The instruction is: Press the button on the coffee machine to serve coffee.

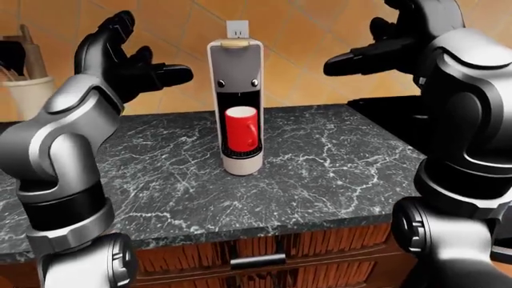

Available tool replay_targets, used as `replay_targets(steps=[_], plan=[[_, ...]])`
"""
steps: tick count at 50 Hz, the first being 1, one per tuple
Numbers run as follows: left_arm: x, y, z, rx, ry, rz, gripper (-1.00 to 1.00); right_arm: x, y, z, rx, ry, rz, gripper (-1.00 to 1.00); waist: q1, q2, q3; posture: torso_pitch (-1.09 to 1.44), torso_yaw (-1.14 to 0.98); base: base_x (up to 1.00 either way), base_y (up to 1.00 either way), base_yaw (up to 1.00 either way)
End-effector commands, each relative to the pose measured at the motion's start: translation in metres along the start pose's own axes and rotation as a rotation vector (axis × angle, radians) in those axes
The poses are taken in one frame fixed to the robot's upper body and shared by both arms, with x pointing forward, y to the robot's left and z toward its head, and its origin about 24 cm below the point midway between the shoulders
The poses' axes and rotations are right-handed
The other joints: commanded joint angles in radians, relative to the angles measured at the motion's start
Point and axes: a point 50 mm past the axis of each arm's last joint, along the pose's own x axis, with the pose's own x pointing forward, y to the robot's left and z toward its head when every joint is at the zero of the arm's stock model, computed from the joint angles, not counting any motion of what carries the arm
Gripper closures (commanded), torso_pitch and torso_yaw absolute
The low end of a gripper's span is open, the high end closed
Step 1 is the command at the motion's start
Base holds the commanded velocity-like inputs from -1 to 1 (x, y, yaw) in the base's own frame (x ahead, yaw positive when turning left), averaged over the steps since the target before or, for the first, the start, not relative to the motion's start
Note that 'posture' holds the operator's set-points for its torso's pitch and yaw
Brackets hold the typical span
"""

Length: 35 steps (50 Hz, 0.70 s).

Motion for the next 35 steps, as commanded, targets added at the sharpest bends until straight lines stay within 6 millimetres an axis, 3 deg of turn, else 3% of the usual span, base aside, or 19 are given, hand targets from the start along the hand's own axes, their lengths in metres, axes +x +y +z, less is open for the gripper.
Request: replay_targets(steps=[1,22,35], plan=[[-0.005,-0.004,0.018,-0.012,-0.073,-0.02,-1.0,-0.004,-0.003,0.015,-0.004,-0.072,-0.017,-1.0,0.0,0.002,-0.008,-0.45,0.0,0.0,0.0,0.0],[-0.034,-0.015,0.023,-0.306,-0.005,-0.072,-1.0,-0.006,-0.003,0.01,0.001,-0.068,-0.019,-1.0,0.007,0.01,-0.007,-0.45,0.0,0.0,0.0,0.0],[-0.058,-0.026,0.022,-0.372,0.03,-0.115,-1.0,-0.008,-0.003,0.005,0.008,-0.064,-0.02,-1.0,0.01,0.019,-0.007,-0.45,0.0,0.0,0.0,0.0]])
